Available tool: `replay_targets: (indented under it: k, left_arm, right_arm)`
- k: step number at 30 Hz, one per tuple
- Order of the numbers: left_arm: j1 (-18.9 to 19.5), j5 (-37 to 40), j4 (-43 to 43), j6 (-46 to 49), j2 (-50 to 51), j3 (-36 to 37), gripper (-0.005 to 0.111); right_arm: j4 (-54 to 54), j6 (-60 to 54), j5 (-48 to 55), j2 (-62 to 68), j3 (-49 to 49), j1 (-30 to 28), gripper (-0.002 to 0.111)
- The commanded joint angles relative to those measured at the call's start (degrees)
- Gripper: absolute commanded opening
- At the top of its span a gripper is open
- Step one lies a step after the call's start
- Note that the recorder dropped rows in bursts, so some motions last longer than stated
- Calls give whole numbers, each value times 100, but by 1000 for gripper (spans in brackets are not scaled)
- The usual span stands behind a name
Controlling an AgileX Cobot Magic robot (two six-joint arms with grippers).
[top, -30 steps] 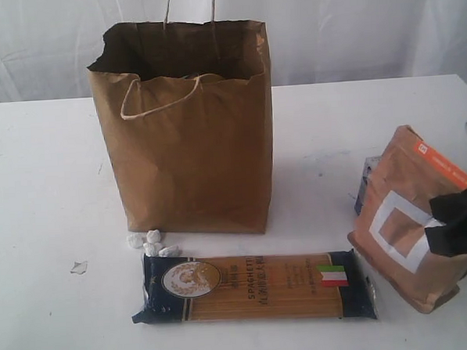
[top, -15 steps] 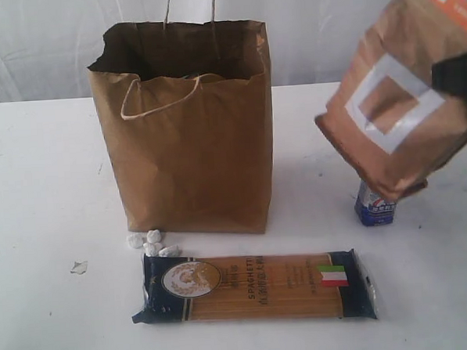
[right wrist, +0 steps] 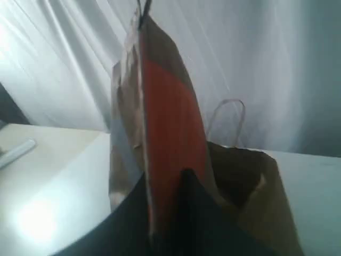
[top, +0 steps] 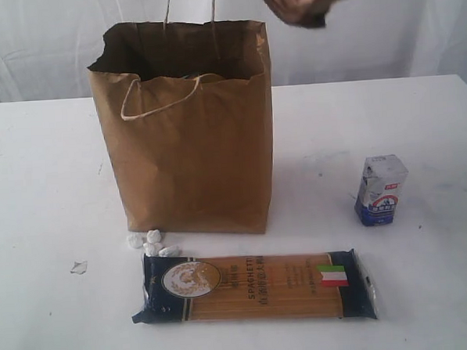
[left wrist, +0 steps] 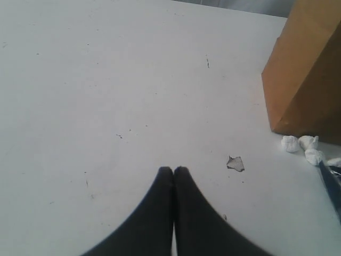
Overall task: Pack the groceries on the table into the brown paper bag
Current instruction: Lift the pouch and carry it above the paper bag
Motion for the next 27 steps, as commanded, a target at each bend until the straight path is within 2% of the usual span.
replay_targets:
  k: [1,6,10,15,21,24,27]
  left_arm:
    - [-42,-20,-21,-11,-13,19,0]
    - [-42,-20,-21,-11,-13,19,0]
    - [-42,-20,-21,-11,-13,19,0]
    - [-42,-20,-21,-11,-13,19,0]
    - [-42,-20,-21,-11,-13,19,0]
    - [-42,-20,-21,-11,-13,19,0]
    - [-42,-20,-21,-11,-13,19,0]
  right_arm:
    - [1583,-728,134,651,-387,0,0]
    - [3216,-2188,282,1414,-440,283,0]
    - [3295,-3006,239,1914,-440,631,0]
    - [3287,-4918,-231,2319,-440,922,0]
    - [3287,-5149,-1832,2368,-440,965,0]
    - [3281,-5233,-1871,2466,-440,965,0]
    - [3281,-5233,-1430,2649,-440,965,0]
